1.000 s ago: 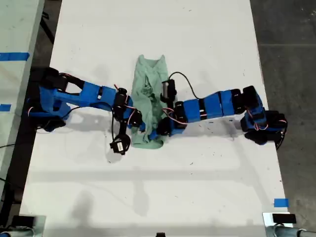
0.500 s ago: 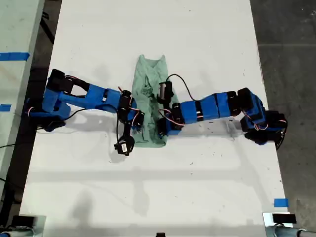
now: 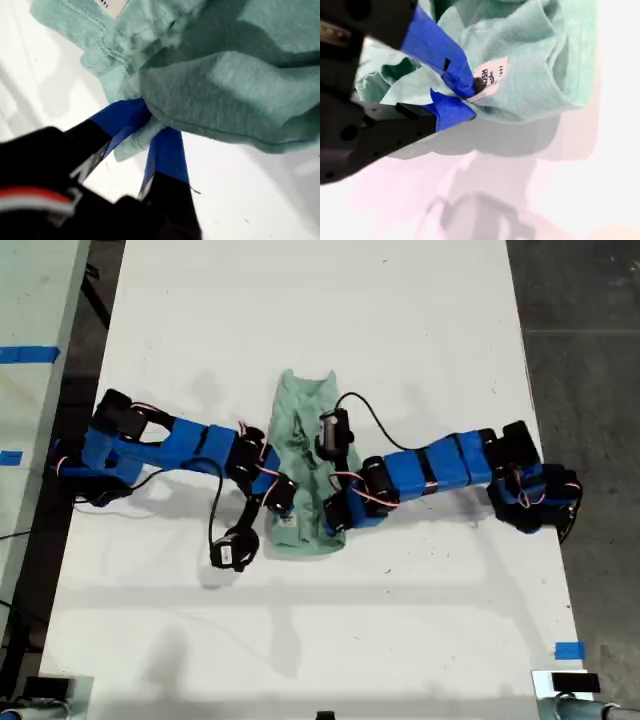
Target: Fold tshirt
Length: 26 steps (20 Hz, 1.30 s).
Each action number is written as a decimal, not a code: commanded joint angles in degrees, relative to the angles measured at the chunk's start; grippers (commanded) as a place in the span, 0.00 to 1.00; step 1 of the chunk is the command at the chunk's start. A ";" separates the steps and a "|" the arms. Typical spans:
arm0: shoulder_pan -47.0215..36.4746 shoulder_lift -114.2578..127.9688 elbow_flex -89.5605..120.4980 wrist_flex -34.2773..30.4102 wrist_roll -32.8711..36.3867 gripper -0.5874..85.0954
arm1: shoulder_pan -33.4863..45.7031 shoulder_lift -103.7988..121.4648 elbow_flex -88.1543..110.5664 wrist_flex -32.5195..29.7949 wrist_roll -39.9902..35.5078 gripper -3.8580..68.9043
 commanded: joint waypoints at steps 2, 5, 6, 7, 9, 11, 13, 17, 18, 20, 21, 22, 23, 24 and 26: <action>5.63 6.33 -4.39 0.44 -0.53 0.01 | -4.48 7.38 -7.56 2.55 -0.44 0.02; 7.56 8.96 -6.06 -0.35 0.09 0.01 | -5.62 7.38 -8.79 0.44 -0.79 0.02; 7.29 10.46 -6.24 -0.70 1.23 0.01 | -4.48 8.35 -9.05 0.70 -1.67 0.02; 6.33 12.57 -6.42 -0.97 2.55 0.01 | -2.72 10.37 -8.96 0.88 -3.52 0.02; 2.99 17.14 -6.06 -2.81 6.94 0.01 | 2.81 15.56 -7.91 1.93 -7.12 0.02; -2.90 21.01 -5.80 -2.02 12.04 0.01 | 10.37 20.57 -5.63 2.55 -11.87 0.02; -11.34 23.64 -5.10 1.58 17.05 0.01 | 18.46 22.85 -4.13 2.55 -17.05 0.02; -27.77 21.88 -4.22 7.03 27.25 0.01 | 30.85 22.15 1.23 -5.36 -27.95 0.02; -30.59 20.65 -3.78 7.47 29.71 0.01 | 33.05 22.06 4.13 -8.88 -30.06 0.02; -34.89 17.93 -2.64 6.33 33.75 0.01 | 36.39 21.53 9.40 -15.12 -32.26 0.02; -36.47 15.64 -2.72 5.71 33.93 0.01 | 37.62 20.92 11.51 -17.75 -32.70 0.02; -37.35 13.18 -2.72 4.57 34.37 0.01 | 38.41 19.95 13.27 -20.13 -33.05 0.02; -37.97 9.84 -2.99 3.60 34.45 0.01 | 38.76 18.54 14.85 -22.59 -33.05 0.02; -38.06 6.33 -3.16 2.20 34.45 0.01 | 39.02 16.44 16.08 -25.14 -32.70 0.03; -38.94 -1.49 -3.16 -2.20 35.24 0.01 | 39.38 9.32 16.26 -28.65 -32.08 0.03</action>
